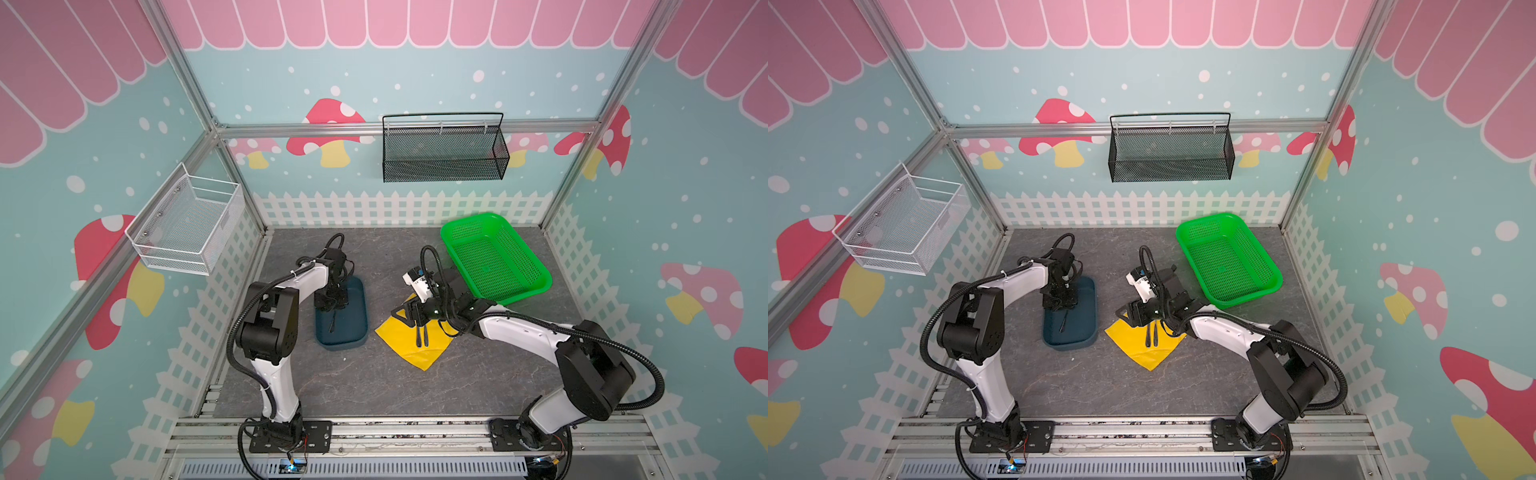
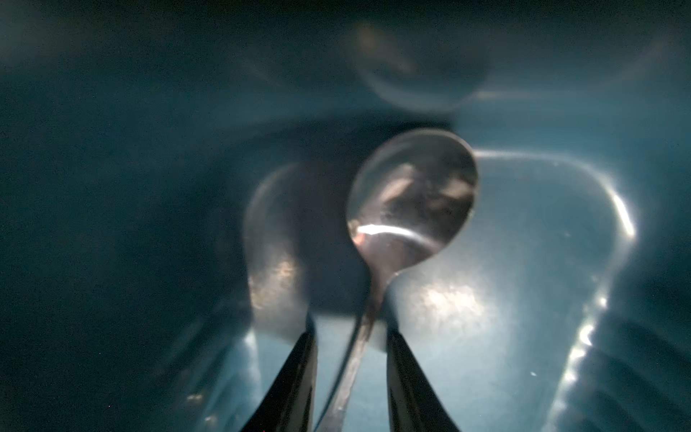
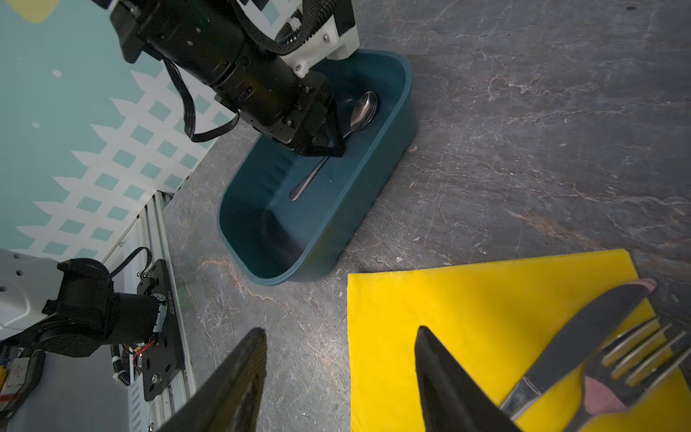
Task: Place the utensils on the paper napkin and roll it up
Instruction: 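Lower the left gripper into the tray and grasp the spoon handle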
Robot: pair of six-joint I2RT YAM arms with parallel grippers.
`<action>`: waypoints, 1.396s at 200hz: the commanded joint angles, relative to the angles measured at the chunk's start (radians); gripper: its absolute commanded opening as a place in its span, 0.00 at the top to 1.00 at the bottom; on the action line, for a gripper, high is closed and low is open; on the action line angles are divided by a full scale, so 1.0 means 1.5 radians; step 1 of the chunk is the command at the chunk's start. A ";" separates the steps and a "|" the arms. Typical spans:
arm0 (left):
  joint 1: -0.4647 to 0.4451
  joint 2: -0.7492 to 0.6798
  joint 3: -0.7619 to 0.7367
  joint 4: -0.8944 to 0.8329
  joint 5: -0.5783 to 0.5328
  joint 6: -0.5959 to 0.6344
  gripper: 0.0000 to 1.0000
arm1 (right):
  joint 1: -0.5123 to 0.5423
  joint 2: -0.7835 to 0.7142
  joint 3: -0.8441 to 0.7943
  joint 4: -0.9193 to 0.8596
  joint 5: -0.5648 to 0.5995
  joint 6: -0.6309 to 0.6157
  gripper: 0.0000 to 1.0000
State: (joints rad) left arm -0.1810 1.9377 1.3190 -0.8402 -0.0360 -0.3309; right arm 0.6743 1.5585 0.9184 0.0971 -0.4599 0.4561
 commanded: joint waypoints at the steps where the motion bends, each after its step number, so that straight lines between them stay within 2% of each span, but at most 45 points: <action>1: 0.008 0.013 0.012 -0.022 0.018 0.024 0.69 | 0.001 0.011 0.019 -0.007 0.010 -0.011 0.35; 76: -0.007 0.009 -0.030 -0.028 0.062 -0.007 0.85 | 0.002 0.007 0.009 -0.013 0.026 -0.013 0.35; 126: -0.053 -0.012 -0.035 -0.057 0.026 -0.051 0.88 | 0.001 0.003 0.003 -0.014 0.032 -0.012 0.35; 180: -0.072 -0.025 -0.036 -0.062 0.002 -0.078 0.89 | 0.002 -0.012 -0.013 -0.016 0.049 -0.014 0.35; 234: -0.072 -0.004 -0.048 -0.049 -0.010 -0.071 0.82 | 0.002 -0.021 -0.021 -0.017 0.059 -0.012 0.35; 279: -0.072 0.010 -0.069 -0.004 0.017 -0.071 0.82 | 0.001 -0.022 -0.022 -0.023 0.065 -0.011 0.35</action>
State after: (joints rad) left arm -0.2878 1.9129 1.2671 -0.8497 -0.0402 -0.4351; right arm 0.6743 1.5505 0.8982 0.0803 -0.3737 0.4522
